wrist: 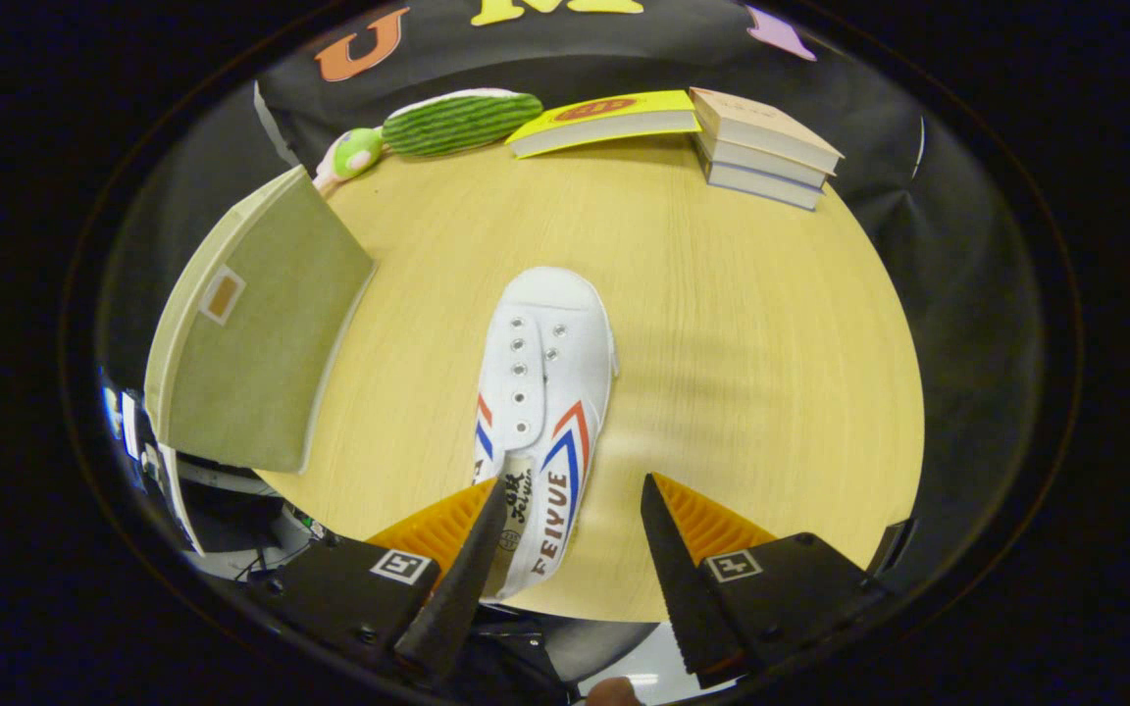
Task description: Open the storage box then place both shoes into the box .Put the left shoe in first, then the right shoe, with the right side of both shoes facing outward in a uniform manner.
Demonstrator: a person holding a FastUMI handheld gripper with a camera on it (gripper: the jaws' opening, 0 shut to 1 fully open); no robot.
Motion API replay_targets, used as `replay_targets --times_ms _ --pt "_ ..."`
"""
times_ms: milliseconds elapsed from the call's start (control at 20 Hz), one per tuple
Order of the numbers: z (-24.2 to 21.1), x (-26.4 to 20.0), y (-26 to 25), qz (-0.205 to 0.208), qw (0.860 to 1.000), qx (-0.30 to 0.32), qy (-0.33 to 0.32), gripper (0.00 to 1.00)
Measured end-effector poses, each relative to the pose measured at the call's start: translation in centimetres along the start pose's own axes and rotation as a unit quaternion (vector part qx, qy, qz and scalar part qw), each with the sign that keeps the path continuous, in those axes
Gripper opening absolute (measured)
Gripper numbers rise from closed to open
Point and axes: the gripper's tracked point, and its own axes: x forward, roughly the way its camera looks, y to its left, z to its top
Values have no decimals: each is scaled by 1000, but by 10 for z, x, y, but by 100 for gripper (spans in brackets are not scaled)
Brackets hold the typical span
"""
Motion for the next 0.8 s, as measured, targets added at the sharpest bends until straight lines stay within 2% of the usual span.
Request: replay_targets --times_ms 200,350,500,650,800 --pt "4 21 1 18 1000 15 11 76" --pt "1 33 12 44 997 51 25 46" --pt "2 27 7 58 996 68 14 34" --pt "3 27 4 69 992 104 14 9" --pt "3 23 13 95 984 153 14 7"
